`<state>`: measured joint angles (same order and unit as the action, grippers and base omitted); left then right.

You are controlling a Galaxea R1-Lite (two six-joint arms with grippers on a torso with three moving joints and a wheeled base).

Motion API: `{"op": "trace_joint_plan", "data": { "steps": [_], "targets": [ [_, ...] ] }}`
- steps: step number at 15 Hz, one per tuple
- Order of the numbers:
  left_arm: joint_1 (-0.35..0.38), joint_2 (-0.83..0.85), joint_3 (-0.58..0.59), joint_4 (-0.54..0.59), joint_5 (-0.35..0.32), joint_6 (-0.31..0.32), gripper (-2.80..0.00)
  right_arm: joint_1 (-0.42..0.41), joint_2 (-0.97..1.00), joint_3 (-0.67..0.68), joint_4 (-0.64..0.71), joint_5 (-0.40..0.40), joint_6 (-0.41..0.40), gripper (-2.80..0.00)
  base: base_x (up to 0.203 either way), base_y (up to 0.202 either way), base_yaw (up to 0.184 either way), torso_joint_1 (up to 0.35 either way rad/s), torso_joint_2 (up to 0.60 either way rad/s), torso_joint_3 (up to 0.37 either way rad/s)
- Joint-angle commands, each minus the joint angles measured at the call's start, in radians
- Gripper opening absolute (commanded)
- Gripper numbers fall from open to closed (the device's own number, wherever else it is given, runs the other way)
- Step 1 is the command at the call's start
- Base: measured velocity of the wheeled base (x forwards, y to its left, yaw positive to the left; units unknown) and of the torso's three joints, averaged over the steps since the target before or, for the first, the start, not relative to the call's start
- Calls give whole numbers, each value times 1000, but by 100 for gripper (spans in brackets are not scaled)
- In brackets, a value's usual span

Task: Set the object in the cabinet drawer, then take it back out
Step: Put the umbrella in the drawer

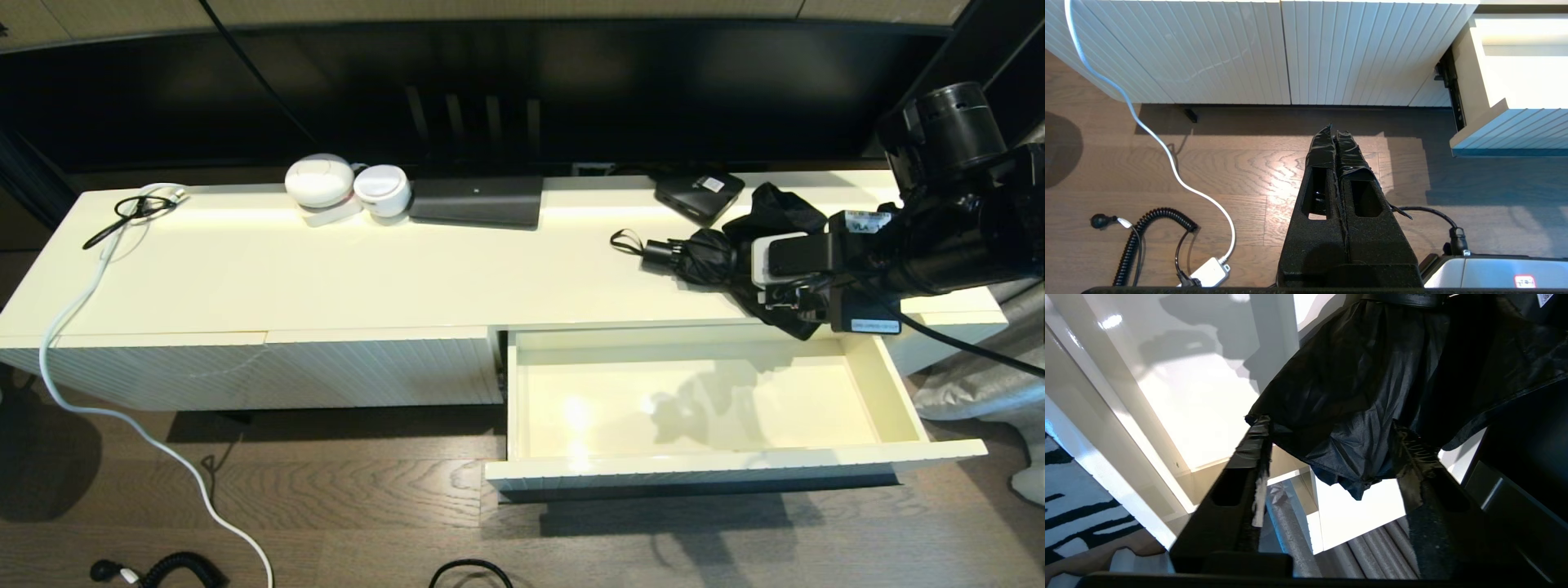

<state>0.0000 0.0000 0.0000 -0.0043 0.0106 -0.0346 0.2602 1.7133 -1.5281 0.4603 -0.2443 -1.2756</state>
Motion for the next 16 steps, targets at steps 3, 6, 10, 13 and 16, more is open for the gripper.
{"op": "trace_joint_plan", "data": {
  "steps": [3,6,10,13,16],
  "targets": [
    [0,0,2,0,0,-1,-280,-2,42,-72,51,-3,-2,0,0,0,0,0,0,0],
    [-1,0,2,0,0,-1,-280,-20,90,-228,212,-1,0,0,0,0,0,0,0,0],
    [0,0,0,0,0,-1,-280,-47,155,-345,331,-1,2,0,0,0,0,0,0,0],
    [-1,0,2,0,0,-1,-280,-51,213,-408,392,4,49,0,0,0,0,0,0,0],
    [-1,0,2,0,0,-1,-280,-52,240,-408,366,8,70,0,0,0,0,0,0,0]
  ]
}}
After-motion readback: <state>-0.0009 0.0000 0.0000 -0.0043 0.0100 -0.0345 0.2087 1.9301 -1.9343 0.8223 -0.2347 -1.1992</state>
